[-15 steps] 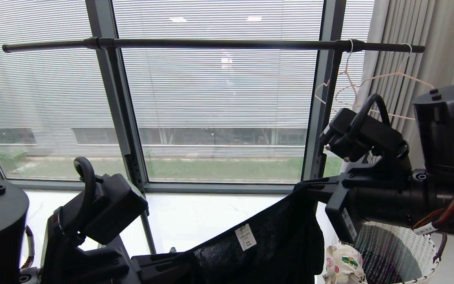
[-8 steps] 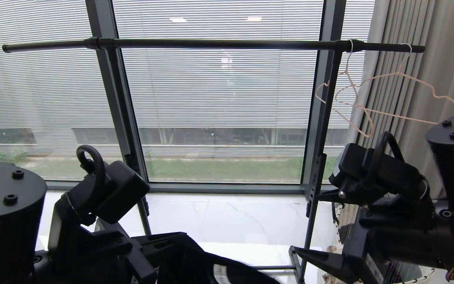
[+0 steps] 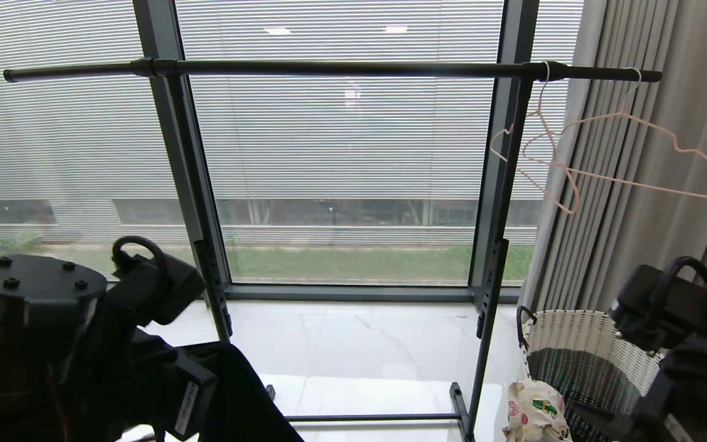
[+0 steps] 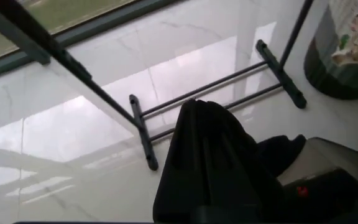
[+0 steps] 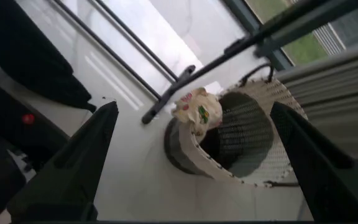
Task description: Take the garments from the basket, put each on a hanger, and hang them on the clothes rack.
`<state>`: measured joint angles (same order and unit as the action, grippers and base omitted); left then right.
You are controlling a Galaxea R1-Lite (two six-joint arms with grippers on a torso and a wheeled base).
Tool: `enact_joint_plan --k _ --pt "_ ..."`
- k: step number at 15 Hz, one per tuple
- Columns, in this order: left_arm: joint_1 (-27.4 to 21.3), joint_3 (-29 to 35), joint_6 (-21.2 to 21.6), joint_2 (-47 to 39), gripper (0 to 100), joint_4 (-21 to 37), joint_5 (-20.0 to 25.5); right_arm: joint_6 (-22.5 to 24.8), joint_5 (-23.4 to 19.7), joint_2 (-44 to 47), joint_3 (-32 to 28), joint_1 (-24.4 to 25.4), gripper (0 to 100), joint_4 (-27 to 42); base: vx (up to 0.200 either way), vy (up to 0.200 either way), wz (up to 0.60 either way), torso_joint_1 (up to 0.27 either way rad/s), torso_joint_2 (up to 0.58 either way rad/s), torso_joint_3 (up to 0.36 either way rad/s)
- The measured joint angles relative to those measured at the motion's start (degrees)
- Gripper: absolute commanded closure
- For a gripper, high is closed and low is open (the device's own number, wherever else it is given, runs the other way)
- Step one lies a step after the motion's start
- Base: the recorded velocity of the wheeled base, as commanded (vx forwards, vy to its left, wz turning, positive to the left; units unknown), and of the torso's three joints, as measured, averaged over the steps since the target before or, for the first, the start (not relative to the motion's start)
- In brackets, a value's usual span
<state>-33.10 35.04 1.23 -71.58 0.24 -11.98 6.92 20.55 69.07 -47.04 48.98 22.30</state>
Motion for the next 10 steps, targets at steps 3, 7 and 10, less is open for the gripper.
enact_joint_plan --k 3,7,10 --pt "18.16 -1.66 5.28 2.79 100 -0.71 0.05 1.28 4.97 -9.18 6.75 -10.98 0 2.9 0.0 0.0 0.0 0.0 0.0 0.0" --pt "40.25 -4.36 12.64 8.74 100 -1.0 10.92 2.24 6.57 -20.29 13.07 -22.86 0 1.49 0.0 0.0 0.0 0.0 0.0 0.0" --pt "45.36 -5.19 13.35 11.34 100 -1.11 13.02 -5.29 2.46 -21.48 14.49 -28.92 0 -8.7 0.0 0.0 0.0 0.0 0.0 0.0"
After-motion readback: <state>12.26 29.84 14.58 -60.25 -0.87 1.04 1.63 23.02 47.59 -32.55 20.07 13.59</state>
